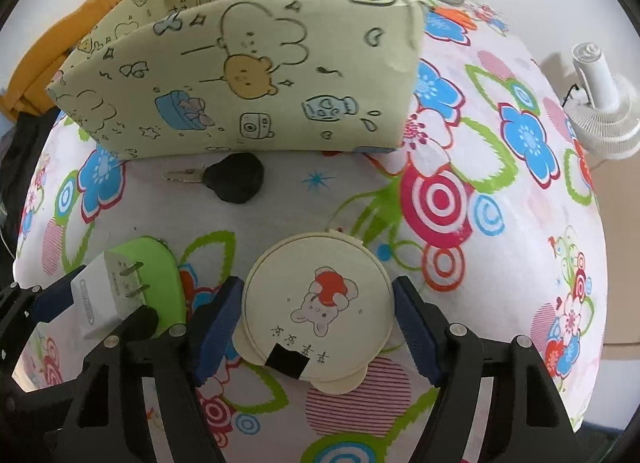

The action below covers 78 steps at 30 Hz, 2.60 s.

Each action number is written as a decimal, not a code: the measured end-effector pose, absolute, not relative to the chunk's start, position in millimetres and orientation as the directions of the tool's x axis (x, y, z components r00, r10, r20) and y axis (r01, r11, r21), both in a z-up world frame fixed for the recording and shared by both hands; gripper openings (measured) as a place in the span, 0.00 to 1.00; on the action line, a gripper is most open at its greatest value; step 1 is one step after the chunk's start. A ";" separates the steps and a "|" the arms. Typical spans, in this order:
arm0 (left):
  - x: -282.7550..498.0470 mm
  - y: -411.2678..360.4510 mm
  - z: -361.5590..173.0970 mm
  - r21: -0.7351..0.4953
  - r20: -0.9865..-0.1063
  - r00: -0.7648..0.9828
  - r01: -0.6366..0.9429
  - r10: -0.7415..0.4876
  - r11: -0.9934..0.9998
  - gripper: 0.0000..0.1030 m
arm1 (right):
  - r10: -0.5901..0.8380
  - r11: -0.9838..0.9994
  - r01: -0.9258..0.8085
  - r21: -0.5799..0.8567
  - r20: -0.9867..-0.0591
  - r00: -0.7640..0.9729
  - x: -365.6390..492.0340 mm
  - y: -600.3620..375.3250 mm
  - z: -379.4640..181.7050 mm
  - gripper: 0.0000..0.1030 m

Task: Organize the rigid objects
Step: 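Lift the white box with the left gripper while the right gripper lifts the round container, then carry the white box with the left gripper while the right gripper carries the container toward the box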

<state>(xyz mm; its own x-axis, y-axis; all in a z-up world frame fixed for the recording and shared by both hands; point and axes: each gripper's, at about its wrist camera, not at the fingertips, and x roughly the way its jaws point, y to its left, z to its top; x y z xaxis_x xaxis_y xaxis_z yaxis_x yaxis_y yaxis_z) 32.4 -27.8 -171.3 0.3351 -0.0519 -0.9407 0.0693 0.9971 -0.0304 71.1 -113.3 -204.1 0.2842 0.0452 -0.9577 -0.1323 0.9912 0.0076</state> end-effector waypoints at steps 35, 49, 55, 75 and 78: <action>30.6 -52.2 -85.0 -0.017 -0.891 0.451 0.077 -0.050 0.997 0.59 | 0.100 0.992 -0.107 0.061 -0.905 0.413 55.8 -158.7 -106.5 0.74; 29.1 -48.7 -51.6 0.001 -0.869 0.494 0.056 -0.027 0.998 0.59 | 0.106 0.991 -0.122 0.056 -0.880 0.462 54.8 -154.4 -66.6 0.74; 29.0 -43.6 -44.9 0.004 -0.863 0.504 0.049 -0.021 0.999 0.59 | 0.110 0.990 -0.130 0.054 -0.873 0.475 54.5 -149.8 -57.8 0.74; 54.5 -33.6 -36.7 0.000 -0.851 0.524 0.066 -0.035 0.998 0.59 | 0.102 0.991 -0.127 0.043 -0.859 0.502 75.5 -140.7 -42.7 0.74; 60.2 -31.9 -36.1 -0.001 -0.850 0.526 0.069 -0.037 0.998 0.59 | 0.104 0.991 -0.126 0.046 -0.860 0.500 81.3 -139.4 -42.2 0.74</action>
<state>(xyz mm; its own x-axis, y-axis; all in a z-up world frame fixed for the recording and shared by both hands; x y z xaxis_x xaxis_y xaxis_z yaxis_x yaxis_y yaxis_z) 60.2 -31.9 -36.1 0.5261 -0.0372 -0.8496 0.0689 0.9976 -0.0011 81.3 -139.4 -42.2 0.5002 0.1036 -0.8597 -0.1264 0.9909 0.0459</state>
